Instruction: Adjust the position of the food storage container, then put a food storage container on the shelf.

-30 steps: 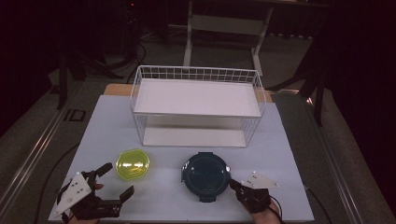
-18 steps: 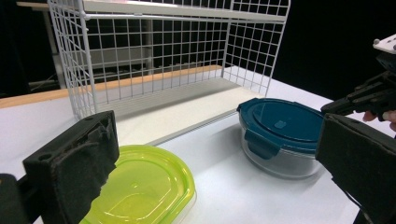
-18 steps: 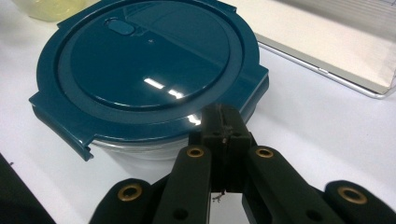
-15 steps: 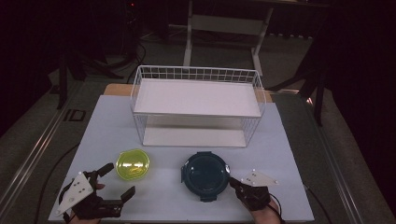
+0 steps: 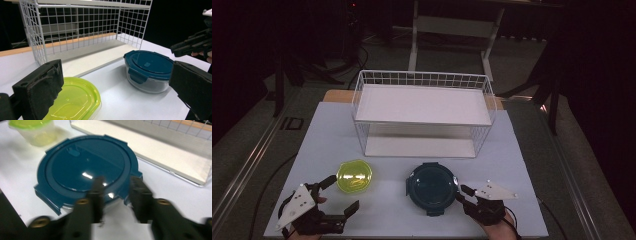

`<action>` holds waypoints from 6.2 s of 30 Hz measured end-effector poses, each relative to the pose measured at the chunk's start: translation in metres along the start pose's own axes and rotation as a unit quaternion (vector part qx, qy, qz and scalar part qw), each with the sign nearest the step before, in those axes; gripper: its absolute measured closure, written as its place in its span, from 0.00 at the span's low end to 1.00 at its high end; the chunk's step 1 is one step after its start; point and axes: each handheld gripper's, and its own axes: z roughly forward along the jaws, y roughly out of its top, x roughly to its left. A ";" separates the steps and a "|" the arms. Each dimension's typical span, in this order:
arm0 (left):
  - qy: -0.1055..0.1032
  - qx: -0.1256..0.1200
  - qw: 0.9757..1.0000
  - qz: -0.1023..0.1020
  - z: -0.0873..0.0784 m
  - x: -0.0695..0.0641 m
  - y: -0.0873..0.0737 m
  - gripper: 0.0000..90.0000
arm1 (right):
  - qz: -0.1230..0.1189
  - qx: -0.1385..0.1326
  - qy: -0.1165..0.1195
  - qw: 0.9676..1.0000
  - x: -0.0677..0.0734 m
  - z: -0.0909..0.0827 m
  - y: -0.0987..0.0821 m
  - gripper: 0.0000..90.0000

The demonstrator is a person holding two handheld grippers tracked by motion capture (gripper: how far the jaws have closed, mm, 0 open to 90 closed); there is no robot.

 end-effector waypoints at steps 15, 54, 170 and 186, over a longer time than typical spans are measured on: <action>-0.056 0.012 0.998 -0.003 0.015 -0.021 0.034 0.00 | -0.032 -0.089 0.016 0.995 -0.006 -0.034 0.036 0.16; -0.120 0.246 0.925 -0.264 0.156 -0.020 0.011 0.16 | -0.028 -0.095 0.022 0.995 -0.016 -0.037 0.043 0.23; -0.190 0.192 0.922 -0.277 0.135 -0.008 0.076 0.63 | 0.201 0.052 0.214 0.955 -0.054 -0.009 0.062 0.63; -0.170 0.136 0.941 -0.261 0.139 0.017 0.143 0.63 | 0.184 0.016 0.203 0.962 -0.073 -0.013 0.142 0.62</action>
